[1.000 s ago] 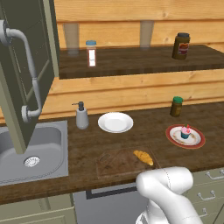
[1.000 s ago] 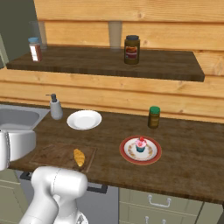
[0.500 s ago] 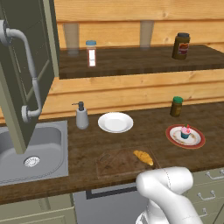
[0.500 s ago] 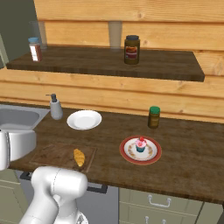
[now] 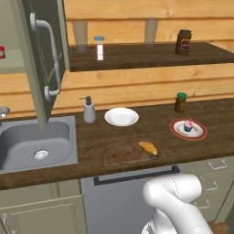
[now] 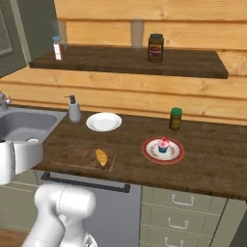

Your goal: From the different types of pastries on the counter, select a croissant and place it on the cutting board. Then retrieve a jar of jam from the cabinet and place it alongside the croissant on the cutting board.

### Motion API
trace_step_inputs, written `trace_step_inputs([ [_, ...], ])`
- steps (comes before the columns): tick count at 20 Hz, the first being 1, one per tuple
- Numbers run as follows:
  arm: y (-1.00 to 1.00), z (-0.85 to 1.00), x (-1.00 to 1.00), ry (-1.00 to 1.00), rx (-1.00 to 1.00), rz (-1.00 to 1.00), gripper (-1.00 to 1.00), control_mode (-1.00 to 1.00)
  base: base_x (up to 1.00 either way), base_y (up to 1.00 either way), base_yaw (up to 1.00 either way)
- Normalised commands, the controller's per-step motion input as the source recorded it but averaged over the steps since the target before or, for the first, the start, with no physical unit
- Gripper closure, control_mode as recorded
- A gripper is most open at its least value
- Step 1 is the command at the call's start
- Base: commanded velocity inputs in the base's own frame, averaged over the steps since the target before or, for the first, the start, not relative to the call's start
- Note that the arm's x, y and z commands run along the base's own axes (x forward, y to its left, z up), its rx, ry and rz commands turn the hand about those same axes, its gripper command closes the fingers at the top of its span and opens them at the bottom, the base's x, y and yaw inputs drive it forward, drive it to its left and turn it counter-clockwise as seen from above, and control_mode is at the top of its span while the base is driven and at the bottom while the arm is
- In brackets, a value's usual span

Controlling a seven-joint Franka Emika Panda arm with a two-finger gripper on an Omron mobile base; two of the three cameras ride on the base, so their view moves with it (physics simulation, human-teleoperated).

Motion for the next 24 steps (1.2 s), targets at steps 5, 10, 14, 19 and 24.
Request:
trace_step_inputs([
  [5, 0.00, 0.00, 0.00, 0.00, 0.00, 0.00, -1.00, 1.00, -0.80, 0.88, -0.01],
  [10, 0.00, 0.00, 0.00, 0.00, 0.00, 0.00, -1.00, 1.00, -0.24, 1.00, -0.02],
  [14, 0.00, 0.00, 0.00, 0.00, 0.00, 0.00, -1.00, 1.00, 0.00, 1.00, 0.00],
  [19, 0.00, 0.00, 0.00, 0.00, 0.00, 0.00, -1.00, 1.00, 0.00, 0.88, 0.00],
  [24, 0.00, 0.00, 0.00, 0.00, 0.00, 0.00, -1.00, 1.00, 0.00, 0.15, 0.00],
])
